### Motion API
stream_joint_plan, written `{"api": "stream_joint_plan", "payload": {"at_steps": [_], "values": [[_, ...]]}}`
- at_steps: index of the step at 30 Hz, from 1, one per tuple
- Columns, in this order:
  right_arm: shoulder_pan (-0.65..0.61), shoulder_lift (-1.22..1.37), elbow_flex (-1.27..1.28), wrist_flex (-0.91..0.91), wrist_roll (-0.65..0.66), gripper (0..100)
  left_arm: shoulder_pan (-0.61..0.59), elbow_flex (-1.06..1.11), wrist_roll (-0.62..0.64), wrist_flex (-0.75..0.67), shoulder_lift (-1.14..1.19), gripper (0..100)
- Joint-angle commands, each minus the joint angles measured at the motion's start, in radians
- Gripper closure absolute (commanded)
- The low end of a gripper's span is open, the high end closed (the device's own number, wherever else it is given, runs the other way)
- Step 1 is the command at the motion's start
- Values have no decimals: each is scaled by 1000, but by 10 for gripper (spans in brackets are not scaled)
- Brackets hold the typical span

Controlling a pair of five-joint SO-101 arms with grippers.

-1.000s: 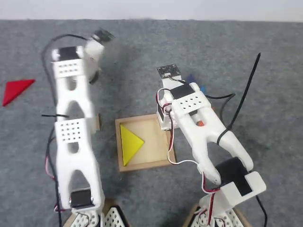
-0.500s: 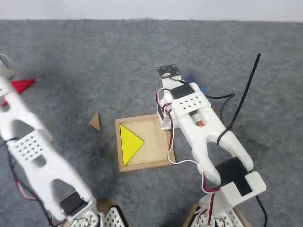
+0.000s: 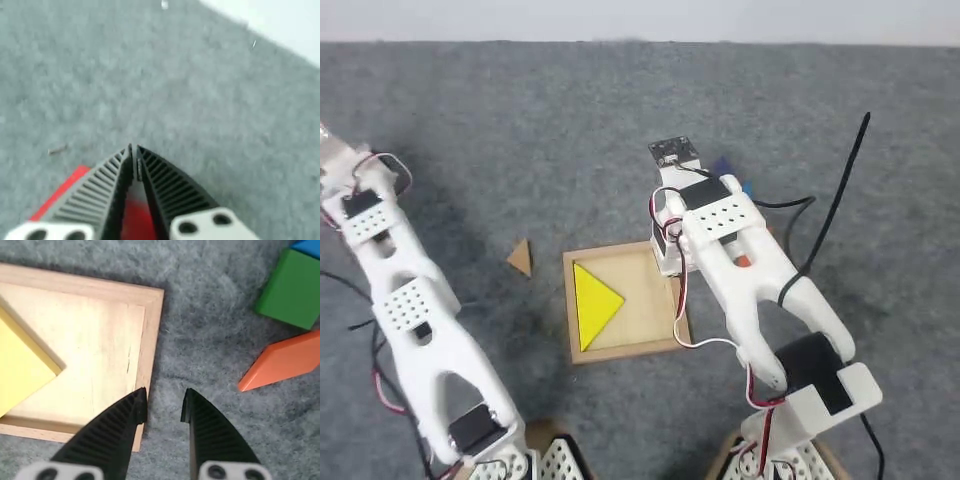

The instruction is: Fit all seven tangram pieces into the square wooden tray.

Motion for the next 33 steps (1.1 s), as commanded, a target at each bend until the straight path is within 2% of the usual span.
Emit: {"api": "stream_joint_plan", "payload": {"at_steps": [1,5,10,19,28,33], "values": [[15,-65,-5,-16,12,879,-15,-45,14,199,-28,986],[15,-65,-5,-18,12,879,-21,-145,6,454,-26,986],[15,-65,-5,-33,14,880,-3,-337,-164,752,-18,987],[15,-65,-5,-36,14,880,9,-332,-264,1142,-130,987],[15,-67,-5,-36,14,880,-83,-311,-276,1155,-204,988],[15,-65,-5,-38,14,879,-107,-191,-278,1157,-282,988]]}}
